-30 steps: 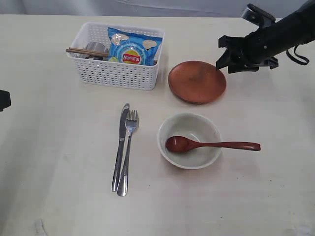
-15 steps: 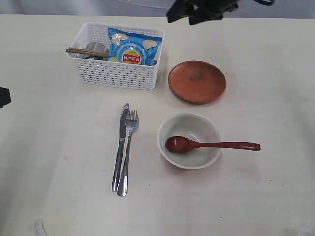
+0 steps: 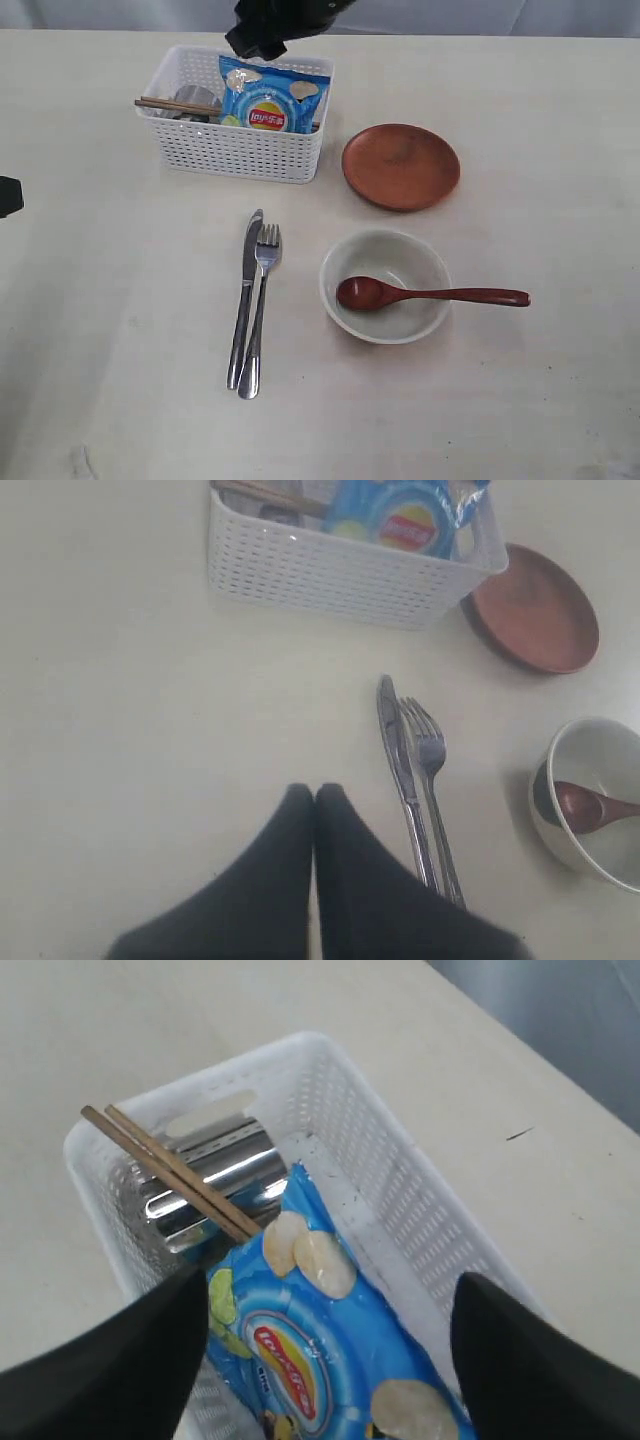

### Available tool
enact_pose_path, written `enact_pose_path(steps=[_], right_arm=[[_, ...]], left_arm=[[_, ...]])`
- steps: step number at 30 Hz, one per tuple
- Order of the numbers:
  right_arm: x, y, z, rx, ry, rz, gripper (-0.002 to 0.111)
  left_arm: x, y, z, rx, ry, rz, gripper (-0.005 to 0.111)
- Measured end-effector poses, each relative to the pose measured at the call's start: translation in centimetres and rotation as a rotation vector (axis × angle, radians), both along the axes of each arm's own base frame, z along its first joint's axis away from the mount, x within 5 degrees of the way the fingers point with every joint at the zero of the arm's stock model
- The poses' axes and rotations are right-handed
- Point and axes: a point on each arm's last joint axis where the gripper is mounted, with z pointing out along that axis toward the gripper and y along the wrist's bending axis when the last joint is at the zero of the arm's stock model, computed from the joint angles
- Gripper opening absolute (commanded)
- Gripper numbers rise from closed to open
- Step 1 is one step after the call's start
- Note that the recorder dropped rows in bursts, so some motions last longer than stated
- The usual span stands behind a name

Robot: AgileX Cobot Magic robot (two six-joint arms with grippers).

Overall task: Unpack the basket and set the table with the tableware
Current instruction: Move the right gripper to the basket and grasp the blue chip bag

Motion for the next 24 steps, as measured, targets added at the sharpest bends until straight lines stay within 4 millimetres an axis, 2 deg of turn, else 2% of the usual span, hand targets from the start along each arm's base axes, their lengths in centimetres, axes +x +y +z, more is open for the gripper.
enact_pose_path(steps=[3, 8, 21, 24], right_arm=[[0.5, 0.5, -1.8, -0.037, 0.055, 0.014, 0.065], [0.9, 0.8, -3.7, -0.093, 0.075, 0.068, 0.065], [1.5, 0.2, -5.7, -0.277, -0.004, 0.167, 0.065], [1.5, 0.4, -5.8, -0.278, -0.011, 0.174, 0.057]], left_arm=[[0.0, 0.0, 0.0, -0.004, 0.001, 0.001, 0.0], [0.0, 0.0, 0.0, -0.004, 0.001, 0.001, 0.0], [0.0, 0.0, 0.0, -0.004, 0.001, 0.001, 0.0], [0.0, 0.0, 0.0, -0.004, 0.001, 0.001, 0.0]])
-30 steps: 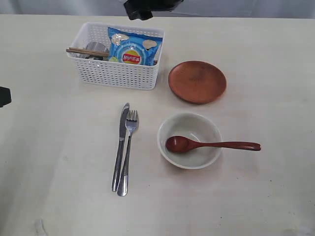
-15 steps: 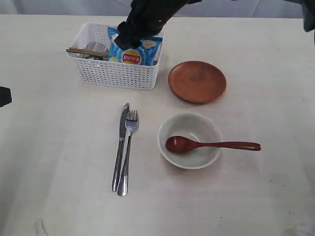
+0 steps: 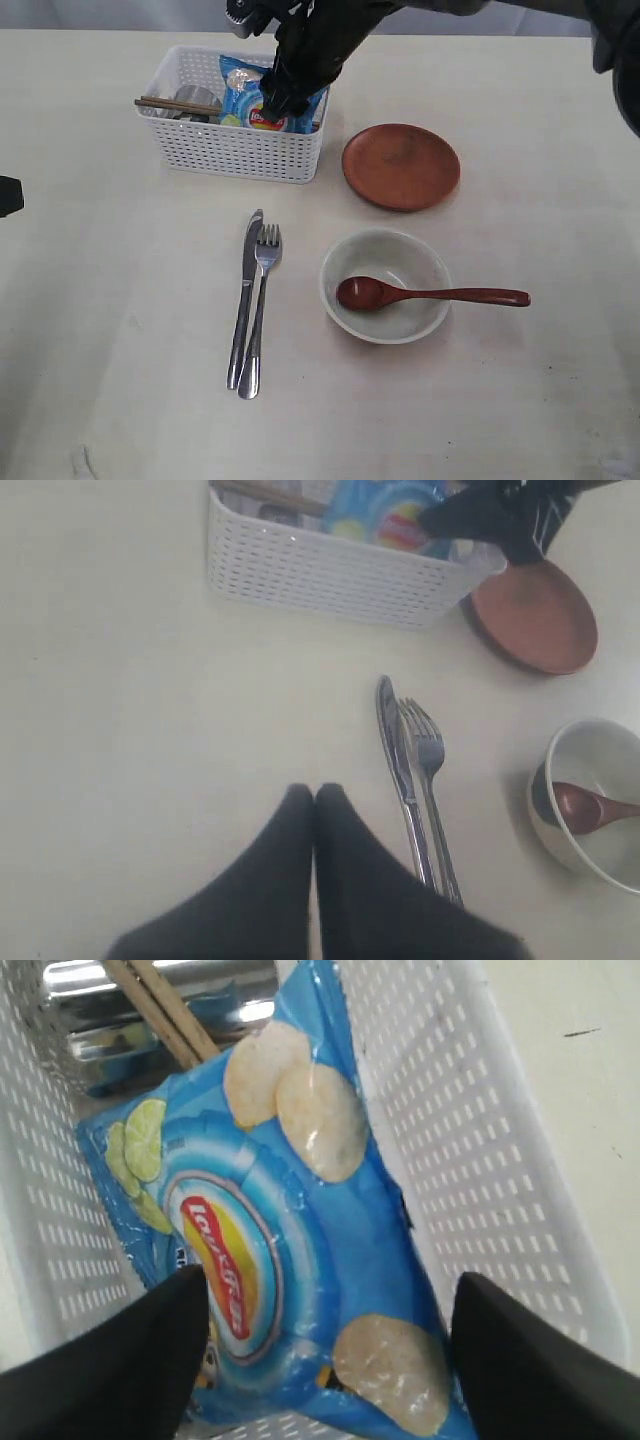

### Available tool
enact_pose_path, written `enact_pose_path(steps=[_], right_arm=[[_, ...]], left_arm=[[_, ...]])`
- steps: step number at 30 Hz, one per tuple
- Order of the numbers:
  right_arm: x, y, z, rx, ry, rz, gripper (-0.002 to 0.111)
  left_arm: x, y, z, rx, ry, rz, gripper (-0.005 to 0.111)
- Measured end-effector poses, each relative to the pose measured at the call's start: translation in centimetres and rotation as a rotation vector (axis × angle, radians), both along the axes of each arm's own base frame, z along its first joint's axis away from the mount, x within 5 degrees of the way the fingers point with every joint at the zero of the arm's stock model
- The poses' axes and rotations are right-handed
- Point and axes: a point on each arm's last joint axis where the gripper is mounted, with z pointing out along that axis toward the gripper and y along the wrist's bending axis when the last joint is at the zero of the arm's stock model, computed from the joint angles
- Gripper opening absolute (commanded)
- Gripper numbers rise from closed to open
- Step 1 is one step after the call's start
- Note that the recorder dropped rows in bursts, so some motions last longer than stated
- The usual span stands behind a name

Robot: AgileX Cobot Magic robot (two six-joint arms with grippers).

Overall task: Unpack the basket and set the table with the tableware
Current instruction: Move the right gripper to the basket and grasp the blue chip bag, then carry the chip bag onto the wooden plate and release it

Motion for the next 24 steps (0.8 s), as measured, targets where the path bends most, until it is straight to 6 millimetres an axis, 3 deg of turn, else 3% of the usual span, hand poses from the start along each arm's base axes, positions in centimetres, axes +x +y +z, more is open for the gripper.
enact_pose_path(steps=[10, 17, 24], right_arm=[[-0.3, 0.7, -0.9, -0.027, 0.002, 0.033, -0.001], [-1.2, 1.4, 0.1, -0.048, -0.012, 0.07, 0.0], [-1.7, 0.6, 5.0, -0.029, -0.113, 0.028, 0.0]], left_arm=[[0.0, 0.0, 0.0, 0.0, 0.0, 0.0, 0.0], [0.0, 0.0, 0.0, 0.0, 0.0, 0.0, 0.0], [0.0, 0.0, 0.0, 0.003, -0.002, -0.003, 0.0]])
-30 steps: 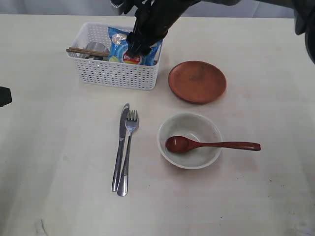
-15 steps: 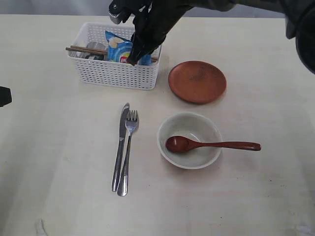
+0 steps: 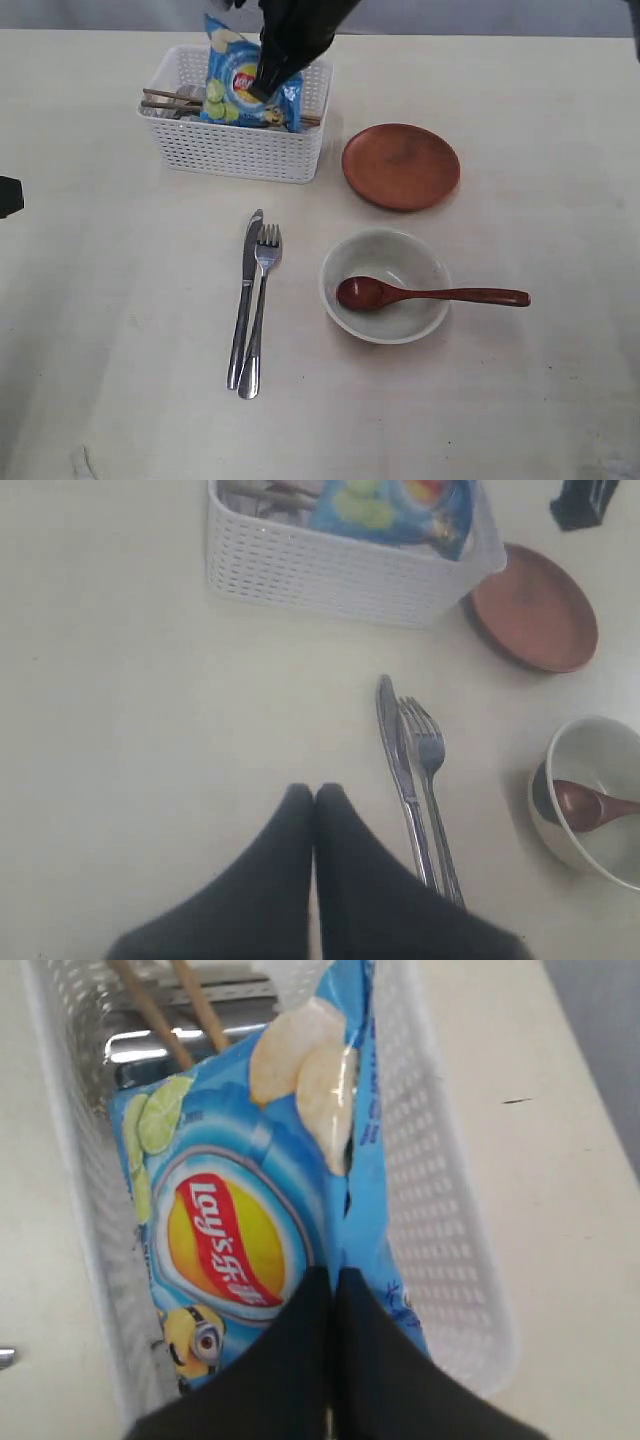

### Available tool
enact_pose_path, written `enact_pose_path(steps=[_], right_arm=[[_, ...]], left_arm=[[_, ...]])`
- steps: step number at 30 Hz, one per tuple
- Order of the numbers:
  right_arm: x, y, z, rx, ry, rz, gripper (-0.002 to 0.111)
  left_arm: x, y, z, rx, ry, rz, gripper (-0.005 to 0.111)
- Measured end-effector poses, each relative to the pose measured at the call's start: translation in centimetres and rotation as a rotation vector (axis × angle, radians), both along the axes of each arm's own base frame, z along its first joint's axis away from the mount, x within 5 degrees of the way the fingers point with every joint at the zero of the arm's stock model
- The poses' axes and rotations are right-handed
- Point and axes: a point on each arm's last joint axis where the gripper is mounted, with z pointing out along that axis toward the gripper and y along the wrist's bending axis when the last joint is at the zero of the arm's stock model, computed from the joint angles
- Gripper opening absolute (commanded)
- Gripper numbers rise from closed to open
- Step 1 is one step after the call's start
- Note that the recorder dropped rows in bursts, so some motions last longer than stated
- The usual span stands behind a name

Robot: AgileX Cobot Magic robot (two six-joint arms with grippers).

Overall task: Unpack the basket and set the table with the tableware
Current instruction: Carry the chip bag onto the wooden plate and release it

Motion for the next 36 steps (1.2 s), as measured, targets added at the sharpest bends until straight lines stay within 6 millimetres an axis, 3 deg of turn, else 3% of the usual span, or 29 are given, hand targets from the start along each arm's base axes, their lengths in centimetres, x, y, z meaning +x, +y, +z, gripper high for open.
enact_pose_path(steps=[8, 10, 13, 16, 19, 22, 33, 36], right_arm=[[-1.7, -2.2, 5.1, -0.001, 0.002, -0.091, 0.0], [-1.5, -4.3, 6.4, 0.026, 0.047, -0.194, 0.0], [-0.7, -9.9, 7.5, 0.049, 0.157, -0.384, 0.0], [-1.0, -14.1, 5.7, 0.063, 0.298, -0.512, 0.0], [-1.4, -16.2, 2.2, 0.061, 0.405, -0.601, 0.0], [-1.7, -16.5, -0.6, 0.099, 0.403, -0.631, 0.0], [-0.6, -16.1, -4.8, 0.113, 0.432, -0.655, 0.0], [-0.6, -16.1, -5.0, 0.104, 0.433, -0.651, 0.0]], left_arm=[[0.0, 0.0, 0.0, 0.007, -0.002, -0.008, 0.0], [0.0, 0.0, 0.0, 0.009, -0.002, -0.01, 0.0], [0.0, 0.0, 0.0, 0.01, -0.002, -0.011, 0.0], [0.0, 0.0, 0.0, 0.01, -0.002, -0.011, 0.0], [0.0, 0.0, 0.0, 0.01, -0.002, -0.011, 0.0], [0.0, 0.0, 0.0, 0.01, -0.002, -0.011, 0.0], [0.0, 0.0, 0.0, 0.013, -0.004, -0.014, 0.0], [0.0, 0.0, 0.0, 0.013, -0.004, -0.014, 0.0]])
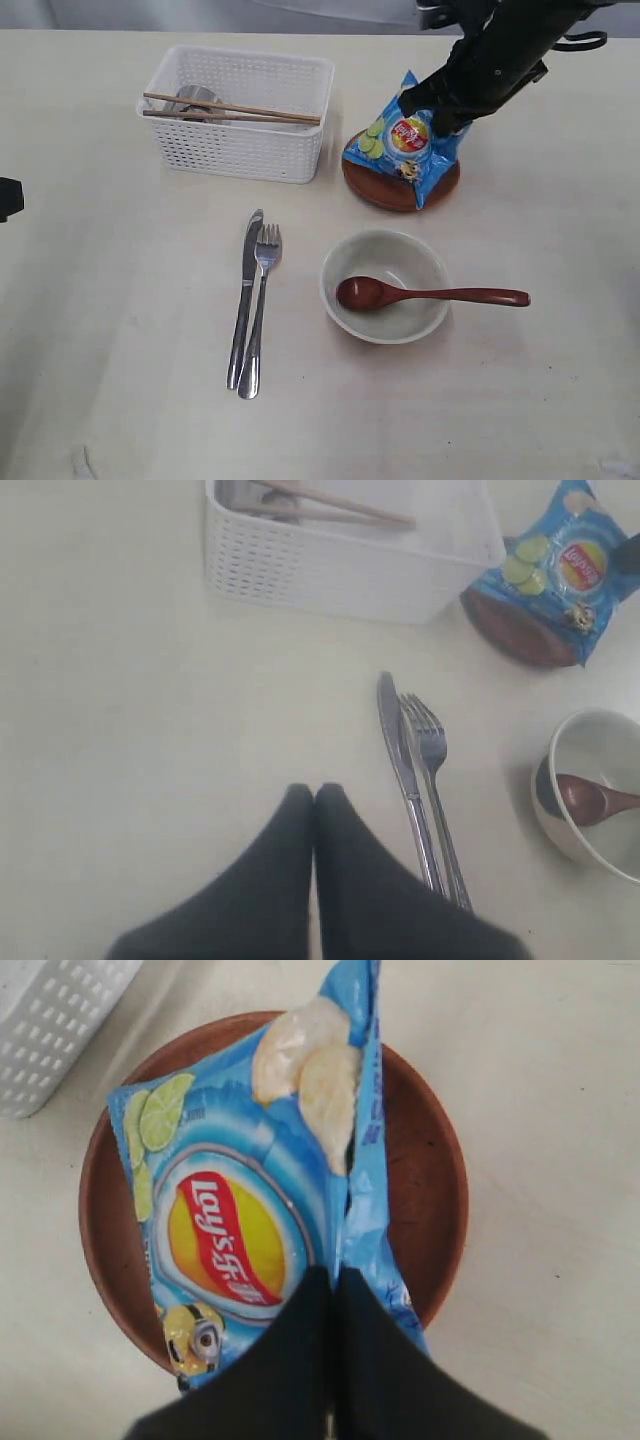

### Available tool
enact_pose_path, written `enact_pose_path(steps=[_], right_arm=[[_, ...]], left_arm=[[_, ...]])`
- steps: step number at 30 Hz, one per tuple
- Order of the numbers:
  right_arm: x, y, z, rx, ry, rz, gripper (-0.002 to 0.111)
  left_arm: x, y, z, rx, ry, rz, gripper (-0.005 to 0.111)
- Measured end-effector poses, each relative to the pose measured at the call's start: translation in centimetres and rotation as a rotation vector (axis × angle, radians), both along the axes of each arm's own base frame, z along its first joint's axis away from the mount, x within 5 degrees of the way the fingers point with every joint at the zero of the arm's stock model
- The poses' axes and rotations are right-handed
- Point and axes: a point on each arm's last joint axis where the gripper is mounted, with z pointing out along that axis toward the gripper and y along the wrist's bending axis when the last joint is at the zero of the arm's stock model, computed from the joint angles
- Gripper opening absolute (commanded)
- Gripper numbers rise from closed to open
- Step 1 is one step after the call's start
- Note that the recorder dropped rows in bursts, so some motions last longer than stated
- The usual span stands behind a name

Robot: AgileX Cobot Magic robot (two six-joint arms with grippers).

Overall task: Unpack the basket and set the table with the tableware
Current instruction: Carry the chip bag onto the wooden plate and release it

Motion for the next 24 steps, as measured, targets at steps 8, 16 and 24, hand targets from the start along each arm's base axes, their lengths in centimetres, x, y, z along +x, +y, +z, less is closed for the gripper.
enact_pose_path(steps=[8, 16, 24], right_arm=[[-0.1, 0.0, -0.3, -0.007, 0.022, 0.009, 0.0], [-0.2, 0.0, -1.8, -0.023, 0.087, 0.016, 0.015], [-0.2, 0.0, -1.8, -0.024, 0.086, 0.019, 0.053]], left_arm=[[0.0, 0.0, 0.0, 0.0, 0.0, 0.0, 0.0], [0.0, 0.0, 0.0, 0.001, -0.001, -0.001, 0.0], [0.0, 0.0, 0.0, 0.001, -0.001, -0.001, 0.0]])
